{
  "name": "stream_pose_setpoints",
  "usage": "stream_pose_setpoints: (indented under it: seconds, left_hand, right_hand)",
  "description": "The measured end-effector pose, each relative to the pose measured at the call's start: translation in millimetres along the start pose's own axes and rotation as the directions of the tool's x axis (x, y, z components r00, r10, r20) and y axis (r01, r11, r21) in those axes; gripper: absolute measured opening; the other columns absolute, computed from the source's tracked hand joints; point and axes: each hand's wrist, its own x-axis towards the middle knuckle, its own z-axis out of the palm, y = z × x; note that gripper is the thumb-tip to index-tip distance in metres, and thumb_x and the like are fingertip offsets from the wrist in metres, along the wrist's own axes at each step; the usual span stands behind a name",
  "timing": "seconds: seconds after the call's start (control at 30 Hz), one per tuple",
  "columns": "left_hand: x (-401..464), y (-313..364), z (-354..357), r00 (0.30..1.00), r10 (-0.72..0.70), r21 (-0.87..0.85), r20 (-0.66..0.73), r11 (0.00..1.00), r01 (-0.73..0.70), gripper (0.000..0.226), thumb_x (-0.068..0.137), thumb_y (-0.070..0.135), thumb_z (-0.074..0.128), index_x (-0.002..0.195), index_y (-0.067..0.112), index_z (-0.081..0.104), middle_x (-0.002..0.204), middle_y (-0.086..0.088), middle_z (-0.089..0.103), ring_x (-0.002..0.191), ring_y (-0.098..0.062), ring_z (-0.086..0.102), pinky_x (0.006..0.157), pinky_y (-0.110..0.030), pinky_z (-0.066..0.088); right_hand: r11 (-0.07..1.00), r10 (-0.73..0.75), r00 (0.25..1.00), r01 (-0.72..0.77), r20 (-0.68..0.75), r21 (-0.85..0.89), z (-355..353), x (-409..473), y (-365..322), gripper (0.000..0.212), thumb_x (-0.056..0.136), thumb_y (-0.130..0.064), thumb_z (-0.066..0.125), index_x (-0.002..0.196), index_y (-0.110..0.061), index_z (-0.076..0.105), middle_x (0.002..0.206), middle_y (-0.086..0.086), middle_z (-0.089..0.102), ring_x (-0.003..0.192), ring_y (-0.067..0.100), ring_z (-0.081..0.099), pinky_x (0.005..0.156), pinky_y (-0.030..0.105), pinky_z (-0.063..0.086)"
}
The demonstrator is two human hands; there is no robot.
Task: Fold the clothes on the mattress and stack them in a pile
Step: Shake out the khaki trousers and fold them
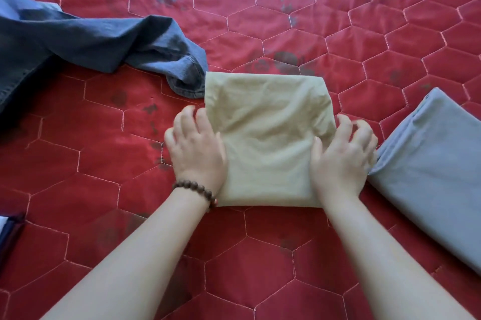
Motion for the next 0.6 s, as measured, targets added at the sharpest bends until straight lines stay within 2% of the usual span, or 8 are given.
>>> stream_pose_setpoints:
  seconds: [0.07,0.13,0.2,0.23,0.37,0.43,0.5,0.6]
  left_hand:
    - [-4.0,9.8,7.2,0.962,0.274,-0.001,-0.025,0.962,-0.274,0.057,0.085,0.019,0.047,0.138,0.002,0.043,0.149,-0.016,0.038,0.141,-0.033,0.031,0.113,-0.047,0.025]
    - [-7.4,17.0,19.6,0.898,0.422,0.037,0.121,0.902,-0.429,0.056,0.093,0.017,0.037,0.146,0.002,0.033,0.158,-0.012,0.022,0.147,-0.029,0.016,0.120,-0.044,0.010]
    - [-6.8,14.2,33.1,0.883,0.399,0.039,0.246,0.907,-0.420,0.054,0.099,0.022,0.027,0.151,0.007,0.023,0.160,-0.008,0.011,0.149,-0.024,0.007,0.119,-0.038,0.000]
    - [-6.6,11.5,36.4,0.892,0.372,0.041,0.258,0.918,-0.395,0.055,0.100,0.026,0.023,0.152,0.008,0.022,0.160,-0.008,0.012,0.148,-0.023,0.008,0.119,-0.036,0.001]
    - [-8.1,10.4,39.9,0.919,0.319,0.061,0.231,0.938,-0.340,0.064,0.095,0.041,0.023,0.152,0.012,0.023,0.159,-0.010,0.017,0.148,-0.025,0.012,0.120,-0.040,0.006]
    - [-7.9,10.7,41.8,0.918,0.308,0.063,0.249,0.941,-0.333,0.071,0.092,0.052,0.026,0.153,0.016,0.019,0.160,-0.011,0.013,0.148,-0.028,0.008,0.120,-0.043,0.005]
    - [-6.6,9.6,42.9,0.913,0.301,0.085,0.275,0.938,-0.335,0.076,0.091,0.059,0.027,0.154,0.019,0.016,0.161,-0.012,0.010,0.148,-0.030,0.005,0.120,-0.046,0.006]
    - [-5.4,10.4,41.9,0.906,0.304,0.096,0.294,0.934,-0.344,0.077,0.089,0.060,0.028,0.154,0.019,0.017,0.160,-0.013,0.010,0.148,-0.033,0.005,0.119,-0.050,0.009]
  right_hand:
    - [0.953,-0.294,0.950,0.299,-0.100,0.039,6.4,-11.4,-26.4,0.047,0.084,-0.016,0.056,0.130,-0.004,0.053,0.135,0.020,0.051,0.127,0.032,0.042,0.105,0.044,0.027]
    - [0.853,-0.520,0.852,0.515,0.064,0.081,25.6,-27.0,-49.5,0.049,0.087,-0.011,0.054,0.136,-0.002,0.050,0.142,0.018,0.048,0.135,0.030,0.041,0.114,0.046,0.027]
    - [0.833,-0.550,0.786,0.542,0.283,0.111,42.5,-37.3,-58.5,0.052,0.096,-0.012,0.044,0.147,-0.006,0.035,0.154,0.010,0.033,0.145,0.024,0.026,0.120,0.044,0.015]
    - [0.838,-0.538,0.777,0.536,0.327,0.104,48.7,-37.6,-55.1,0.052,0.098,-0.015,0.038,0.149,-0.008,0.030,0.156,0.007,0.028,0.146,0.021,0.021,0.121,0.043,0.011]
    - [0.762,-0.595,0.714,0.648,0.371,-0.025,51.9,-13.6,-22.1,0.057,0.098,-0.042,0.031,0.151,-0.024,0.028,0.159,-0.003,0.021,0.147,0.014,0.017,0.119,0.051,0.007]
    - [0.786,-0.542,0.746,0.613,0.386,-0.081,48.9,1.7,-6.6,0.063,0.095,-0.057,0.026,0.152,-0.033,0.019,0.162,-0.004,0.007,0.149,0.014,0.007,0.118,0.052,0.000]
    - [0.861,-0.434,0.826,0.498,0.360,-0.104,47.9,6.8,0.1,0.065,0.094,-0.061,0.024,0.152,-0.037,0.009,0.161,-0.003,-0.006,0.149,0.015,-0.004,0.119,0.050,-0.005]
    - [0.973,-0.198,0.915,0.227,0.351,-0.044,47.7,11.4,-5.2,0.062,0.097,-0.054,0.025,0.153,-0.038,0.002,0.163,0.003,-0.002,0.149,0.017,-0.001,0.120,0.047,-0.002]
